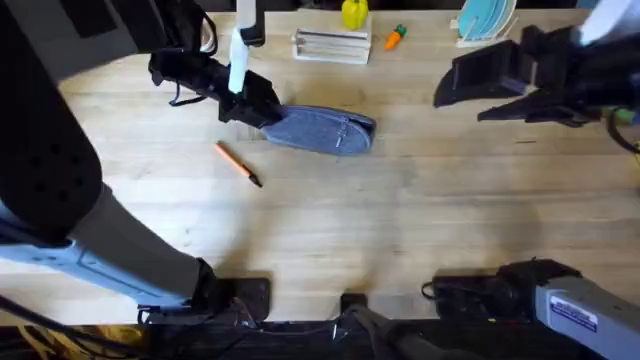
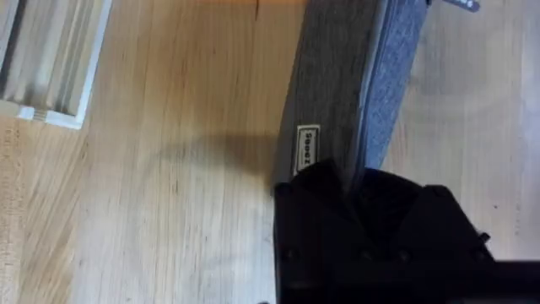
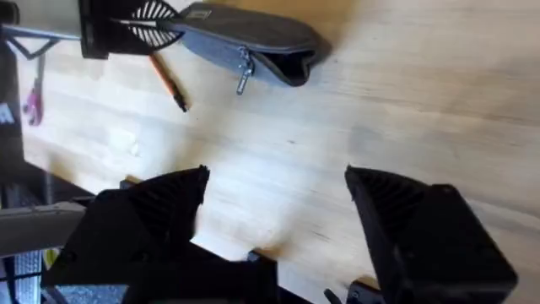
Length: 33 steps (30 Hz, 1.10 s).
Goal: Unzip the bag, pick up the pens from the table one at a time and place them inside, then zip the bag closed.
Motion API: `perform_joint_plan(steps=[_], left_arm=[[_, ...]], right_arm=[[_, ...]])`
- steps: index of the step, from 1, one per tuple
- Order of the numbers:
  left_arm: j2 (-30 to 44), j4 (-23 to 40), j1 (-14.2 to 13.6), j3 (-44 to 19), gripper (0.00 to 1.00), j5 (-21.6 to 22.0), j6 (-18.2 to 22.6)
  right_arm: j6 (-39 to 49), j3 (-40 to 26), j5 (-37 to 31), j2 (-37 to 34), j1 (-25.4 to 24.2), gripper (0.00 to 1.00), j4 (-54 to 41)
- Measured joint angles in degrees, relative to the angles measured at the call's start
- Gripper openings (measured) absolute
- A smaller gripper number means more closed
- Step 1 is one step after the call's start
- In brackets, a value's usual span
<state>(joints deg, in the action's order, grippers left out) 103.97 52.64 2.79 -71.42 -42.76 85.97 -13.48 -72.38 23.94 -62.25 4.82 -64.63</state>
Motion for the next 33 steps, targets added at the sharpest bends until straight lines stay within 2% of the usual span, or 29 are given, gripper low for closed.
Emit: perform_joint_plan(steps=[6,12,19,24,28,33], left_arm=[[0.0,0.0,0.0,0.0,0.042,0.0,0.0],[0.0,0.0,0.0,0.0,0.042,0.0,0.0],[0.0,0.0,0.0,0.0,0.042,0.0,0.0],[0.0,0.0,0.0,0.0,0.042,0.1,0.0],[0.0,0.0,0.0,0.0,0.042,0.1,0.0],[0.0,0.0,0.0,0.0,0.042,0.1,0.0]], right_arm=[[-4.0,0.0,-0.4,-7.6,11.5,0.997,4.5],[-8.9,0.0,-6.1,-13.5,21.2,0.997,10.3],[-14.5,0.0,-9.8,-19.3,26.5,0.997,17.1],[-17.4,0.0,-13.2,-23.8,30.4,0.997,18.4],[-18.5,0.0,-15.1,-26.6,32.1,0.974,19.4],[-20.7,0.0,-16.5,-29.9,33.4,0.973,25.2]])
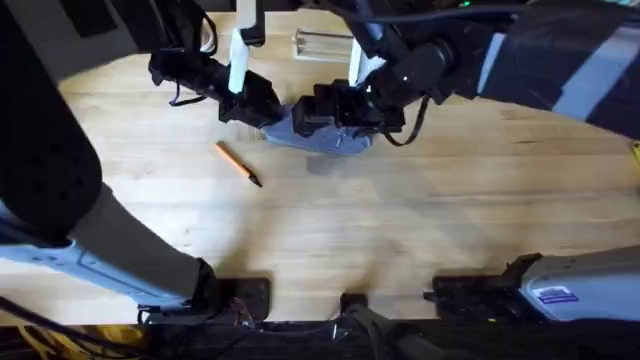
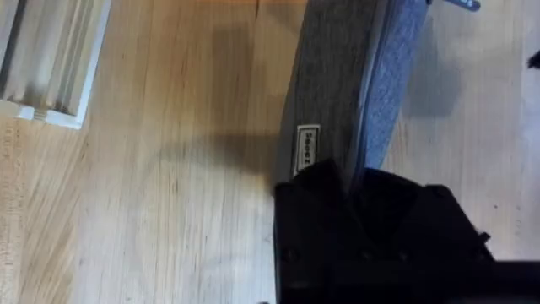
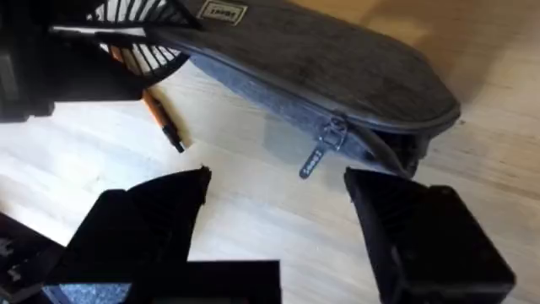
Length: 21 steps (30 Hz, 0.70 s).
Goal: Unzip the bag, pick up the pens from the table one at a time and place them inside, then zip the bag closed.
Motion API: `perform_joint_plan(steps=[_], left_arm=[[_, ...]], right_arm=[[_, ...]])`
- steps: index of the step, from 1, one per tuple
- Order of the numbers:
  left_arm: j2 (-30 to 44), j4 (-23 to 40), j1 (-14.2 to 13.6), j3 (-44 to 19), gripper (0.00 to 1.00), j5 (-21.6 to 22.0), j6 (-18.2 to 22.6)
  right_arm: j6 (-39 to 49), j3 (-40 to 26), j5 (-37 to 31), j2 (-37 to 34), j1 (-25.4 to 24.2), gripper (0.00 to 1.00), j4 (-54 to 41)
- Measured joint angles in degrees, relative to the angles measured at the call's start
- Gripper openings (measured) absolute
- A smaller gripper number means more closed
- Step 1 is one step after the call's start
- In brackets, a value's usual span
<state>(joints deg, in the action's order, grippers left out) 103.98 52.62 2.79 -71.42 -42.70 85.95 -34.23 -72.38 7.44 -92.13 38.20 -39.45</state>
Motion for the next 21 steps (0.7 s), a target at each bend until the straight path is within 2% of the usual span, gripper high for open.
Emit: perform_joint_plan(steps=[3,13,19,21], left_arm=[[0.0,0.0,0.0,0.0,0.042,0.0,0.0],[0.0,-0.1,0.0,0.0,0.042,0.0,0.0],[0.0,-0.2,0.0,0.0,0.042,0.0,0.0],[0.0,-0.1,0.0,0.0,0.042,0.0,0.0]], right_arm=[[-3.0,0.0,-0.6,-3.6,0.0,0.955,3.6],[-6.7,0.0,-4.1,-4.4,-0.1,0.848,3.8],[-9.0,0.0,-6.8,-5.6,-0.5,0.643,3.9],[-9.3,0.0,-7.5,-6.5,-0.5,0.545,3.9]])
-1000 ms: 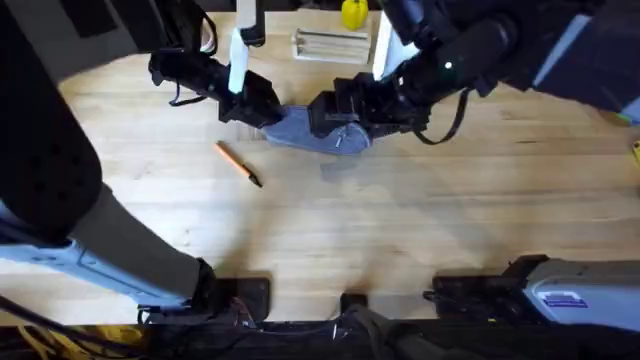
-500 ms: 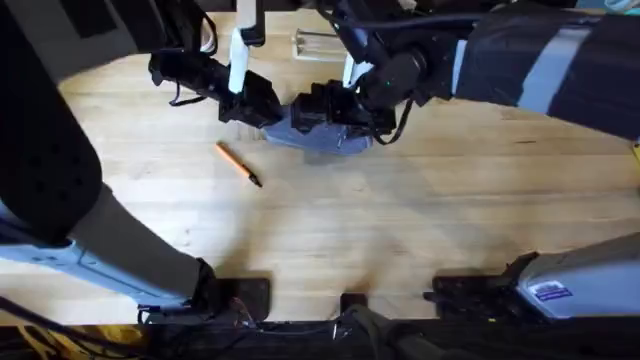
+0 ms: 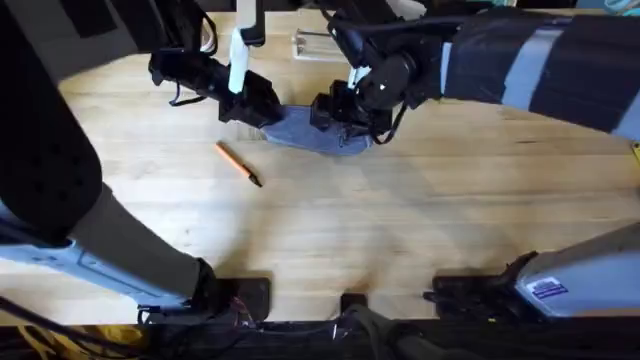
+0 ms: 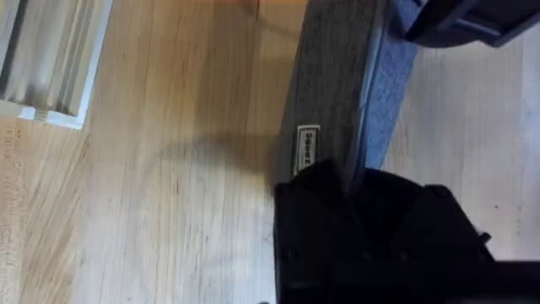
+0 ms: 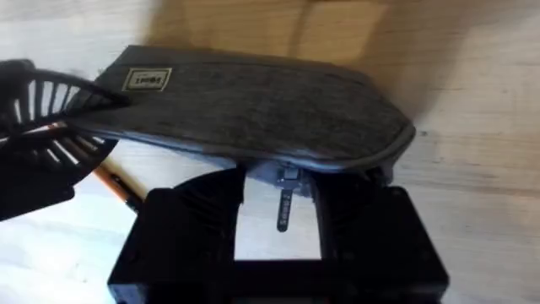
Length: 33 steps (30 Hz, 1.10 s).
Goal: Unzip the bag, pick up the pens from the table one at a time and place them inside, then zip the bag closed.
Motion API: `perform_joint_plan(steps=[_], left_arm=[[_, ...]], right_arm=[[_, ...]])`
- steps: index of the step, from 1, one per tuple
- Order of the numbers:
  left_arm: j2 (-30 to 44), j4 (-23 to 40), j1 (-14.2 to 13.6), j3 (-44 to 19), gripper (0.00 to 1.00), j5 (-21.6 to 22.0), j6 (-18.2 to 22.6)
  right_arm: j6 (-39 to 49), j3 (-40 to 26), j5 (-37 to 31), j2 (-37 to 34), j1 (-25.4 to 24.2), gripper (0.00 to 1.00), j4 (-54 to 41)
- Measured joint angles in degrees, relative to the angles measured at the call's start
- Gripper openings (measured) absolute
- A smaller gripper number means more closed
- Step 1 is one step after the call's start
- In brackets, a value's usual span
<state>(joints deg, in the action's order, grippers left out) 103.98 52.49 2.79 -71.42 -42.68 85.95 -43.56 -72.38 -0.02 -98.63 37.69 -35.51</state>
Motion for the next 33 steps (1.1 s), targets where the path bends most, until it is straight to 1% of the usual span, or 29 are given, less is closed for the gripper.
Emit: perform_joint_plan(steps=[4,8,10,20,23,28,33], left_arm=[[0.0,0.0,0.0,0.0,0.042,0.0,0.0],[0.0,0.0,0.0,0.0,0.042,0.0,0.0],[0.0,0.0,0.0,0.0,0.042,0.0,0.0],[0.0,0.0,0.0,0.0,0.042,0.0,0.0],[0.0,0.0,0.0,0.0,0.042,0.0,0.0],[0.0,0.0,0.1,0.0,0.042,0.0,0.0],[0.0,0.0,0.3,0.0,0.042,0.0,0.0]], right_arm=[[-0.8,0.0,-0.6,-1.2,-0.2,0.312,0.0],[-1.3,0.0,-0.7,-1.2,-0.3,0.166,0.0],[-1.5,0.0,-0.6,-1.2,-0.3,0.057,0.1],[-1.4,0.0,-0.2,-0.7,-0.3,0.033,-0.4],[-0.4,0.0,0.5,1.7,-0.3,0.030,-0.6],[0.5,0.0,1.0,7.7,-0.3,0.030,-1.0],[1.6,0.0,1.0,9.0,-0.4,0.030,-0.9]])
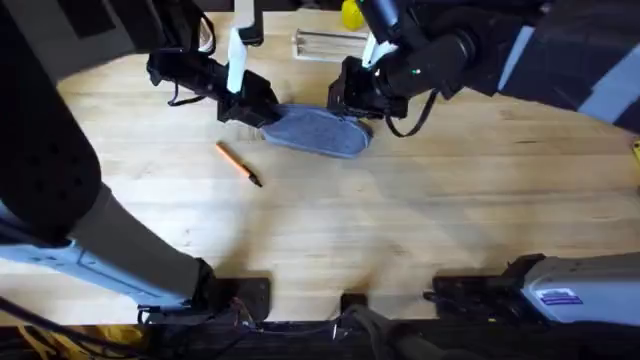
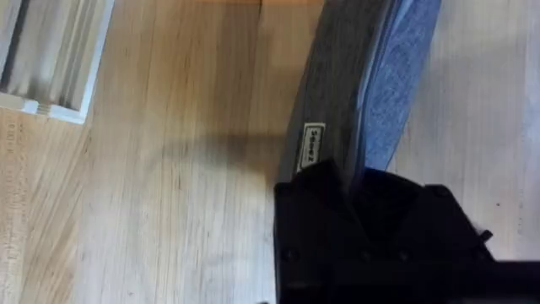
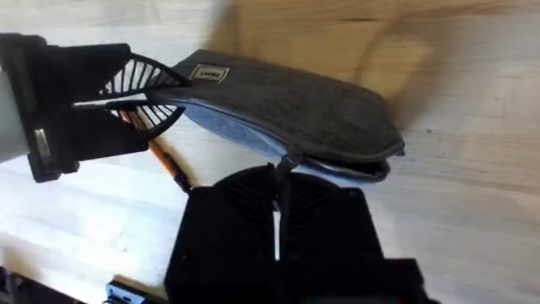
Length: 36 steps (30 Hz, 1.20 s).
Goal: Unzip the bag, pick up the pens from the table one at a time and place them inside, then zip the bag closed.
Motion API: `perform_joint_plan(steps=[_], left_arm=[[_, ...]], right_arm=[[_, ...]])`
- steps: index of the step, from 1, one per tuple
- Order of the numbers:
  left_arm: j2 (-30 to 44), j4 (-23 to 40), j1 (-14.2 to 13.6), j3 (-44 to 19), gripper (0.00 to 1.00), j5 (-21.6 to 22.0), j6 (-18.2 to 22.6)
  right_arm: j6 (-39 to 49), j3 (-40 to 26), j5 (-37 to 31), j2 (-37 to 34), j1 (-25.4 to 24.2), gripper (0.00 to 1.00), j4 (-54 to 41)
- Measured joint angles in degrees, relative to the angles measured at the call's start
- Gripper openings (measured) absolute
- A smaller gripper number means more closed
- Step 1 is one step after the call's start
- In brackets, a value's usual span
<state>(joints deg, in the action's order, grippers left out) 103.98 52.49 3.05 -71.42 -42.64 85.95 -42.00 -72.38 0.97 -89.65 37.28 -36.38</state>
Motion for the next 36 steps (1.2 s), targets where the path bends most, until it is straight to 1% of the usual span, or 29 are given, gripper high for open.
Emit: perform_joint_plan(steps=[4,13,22,31,36], left_arm=[[0.0,-0.1,0.0,0.0,0.042,0.1,0.0],[0.0,-0.3,0.9,-0.2,0.042,1.5,0.0],[0.0,0.0,0.9,-0.2,0.042,1.8,0.0],[0.0,-0.3,0.9,-0.2,0.042,1.8,0.0],[0.0,-0.3,0.9,-0.2,0.042,1.8,0.0]], right_arm=[[0.7,0.0,0.5,0.0,0.0,0.030,1.9],[2.2,0.2,5.2,-2.1,-0.6,0.031,12.7],[2.2,0.2,9.1,-7.4,-0.7,0.031,13.7],[0.5,0.2,12.5,-10.1,-0.8,0.031,21.2],[0.0,0.2,16.2,-12.3,-0.7,0.031,25.5]])
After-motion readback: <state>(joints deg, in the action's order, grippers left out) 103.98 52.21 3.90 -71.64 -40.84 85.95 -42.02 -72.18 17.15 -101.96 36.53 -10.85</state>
